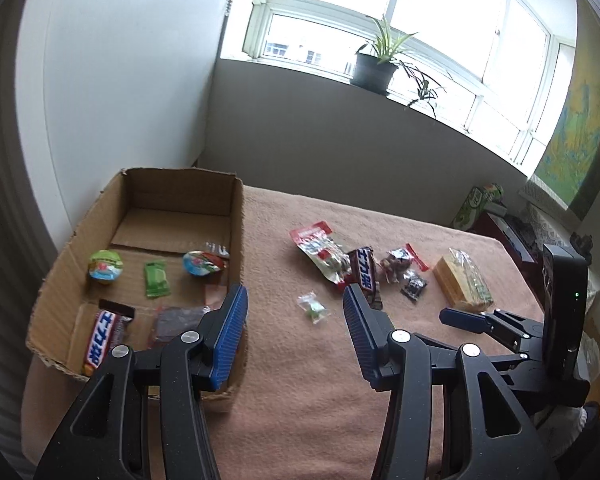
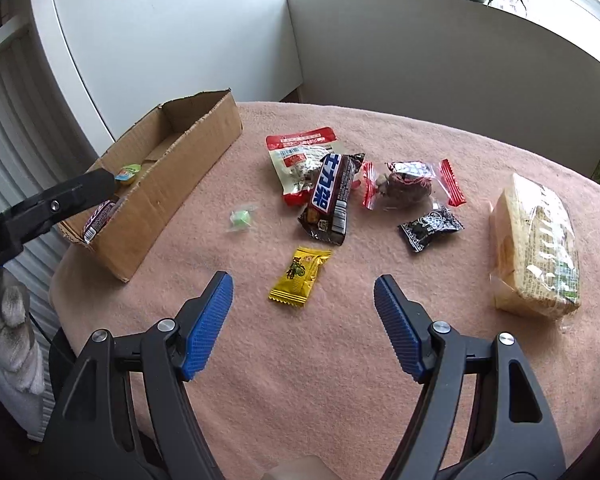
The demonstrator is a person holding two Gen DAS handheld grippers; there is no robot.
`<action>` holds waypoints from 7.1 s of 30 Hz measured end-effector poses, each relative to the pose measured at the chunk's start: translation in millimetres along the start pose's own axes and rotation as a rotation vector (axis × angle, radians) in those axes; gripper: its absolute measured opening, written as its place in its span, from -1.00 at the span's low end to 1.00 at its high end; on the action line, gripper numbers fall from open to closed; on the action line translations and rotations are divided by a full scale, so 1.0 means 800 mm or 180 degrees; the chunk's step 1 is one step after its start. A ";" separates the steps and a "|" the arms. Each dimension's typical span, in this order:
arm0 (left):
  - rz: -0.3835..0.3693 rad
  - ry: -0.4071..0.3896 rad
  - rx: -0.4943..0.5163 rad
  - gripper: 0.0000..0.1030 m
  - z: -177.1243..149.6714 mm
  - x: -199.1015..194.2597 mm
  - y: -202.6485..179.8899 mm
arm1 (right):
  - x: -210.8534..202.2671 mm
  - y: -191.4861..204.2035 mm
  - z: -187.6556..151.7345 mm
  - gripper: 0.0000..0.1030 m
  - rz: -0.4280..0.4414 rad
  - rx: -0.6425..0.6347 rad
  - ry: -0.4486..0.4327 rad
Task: Organize snacks
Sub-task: 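Move both open grippers back over the remaining snacks, then grasp the small clear green-candy bag with the left gripper while the right grasps the yellow packet, then carry both packets into the box and open both grippers, then move both open grippers toward the bagged bread loaf, then close both grippers on the bagged bread loaf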
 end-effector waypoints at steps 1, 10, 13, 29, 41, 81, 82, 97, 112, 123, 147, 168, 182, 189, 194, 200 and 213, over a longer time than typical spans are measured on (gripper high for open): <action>-0.0023 0.0052 0.0003 -0.05 -0.004 0.009 -0.004 | 0.004 0.001 -0.001 0.47 0.0008 0.0002 0.0012; -0.0030 0.0358 0.0051 -0.16 -0.018 0.067 -0.024 | 0.035 0.012 -0.008 0.21 0.0083 -0.0065 0.0142; 0.0008 0.0426 0.0039 -0.16 -0.020 0.083 -0.023 | 0.043 0.016 -0.005 0.09 0.0079 -0.0103 0.0164; 0.0175 0.0643 0.0196 -0.40 -0.025 0.127 -0.024 | 0.051 0.015 -0.001 -0.05 0.0012 -0.0175 0.0148; 0.0212 0.0796 0.0008 -0.55 -0.033 0.157 -0.006 | 0.059 0.016 0.002 -0.35 -0.0127 -0.0290 0.0141; 0.0039 0.0236 -0.0038 -0.64 -0.003 0.029 0.001 | -0.041 0.034 0.068 -0.83 0.0139 -0.0139 -0.0413; 0.0076 0.0200 -0.0050 -0.64 -0.001 0.022 0.008 | -0.043 0.040 0.075 -0.83 0.0156 -0.0157 -0.0438; 0.0461 -0.0030 -0.0331 -0.64 0.001 -0.032 0.097 | 0.000 0.179 0.149 -0.83 0.0478 -0.0576 -0.0448; 0.0534 -0.0009 -0.0387 -0.59 -0.001 -0.034 0.115 | 0.028 0.221 0.162 0.30 0.0481 -0.0630 -0.0426; 0.0559 -0.0064 -0.0376 0.20 -0.001 -0.041 0.108 | 0.005 0.185 0.164 0.77 0.0355 -0.0504 -0.0507; 0.0053 -0.0004 -0.0080 0.20 0.007 -0.007 -0.006 | -0.068 -0.048 0.106 0.77 -0.0037 0.0186 -0.0540; -0.0869 0.0618 0.0147 0.20 -0.018 0.128 -0.165 | -0.026 -0.277 0.020 0.63 0.0035 0.1329 -0.0033; -0.1202 0.1065 0.0059 0.14 -0.039 0.212 -0.213 | 0.015 -0.273 0.008 0.35 0.0421 0.1396 0.0199; -0.1262 0.1148 0.0061 -0.03 -0.042 0.226 -0.218 | 0.024 -0.271 0.006 0.10 0.0432 0.1391 0.0254; -0.1303 0.1181 0.0094 -0.17 -0.039 0.226 -0.224 | 0.023 -0.272 0.003 -0.15 0.0384 0.1360 0.0274; -0.1307 0.1191 0.0136 -0.17 -0.038 0.228 -0.232 | 0.015 -0.262 0.000 -0.21 0.0326 0.1293 0.0259; -0.1266 0.0995 0.0173 -0.17 -0.031 0.190 -0.227 | -0.025 -0.209 0.015 -0.23 0.0303 0.1013 0.0112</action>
Point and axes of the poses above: each gripper's, at about its wrist camera, not at the fingertips, and x roughly the way its jaws point, y to its left, z to its top, the point moved 6 cm from there along x, roughly the way its jaws point, and after that the axes turned 11 degrees about -z, right-handed, at the moved point
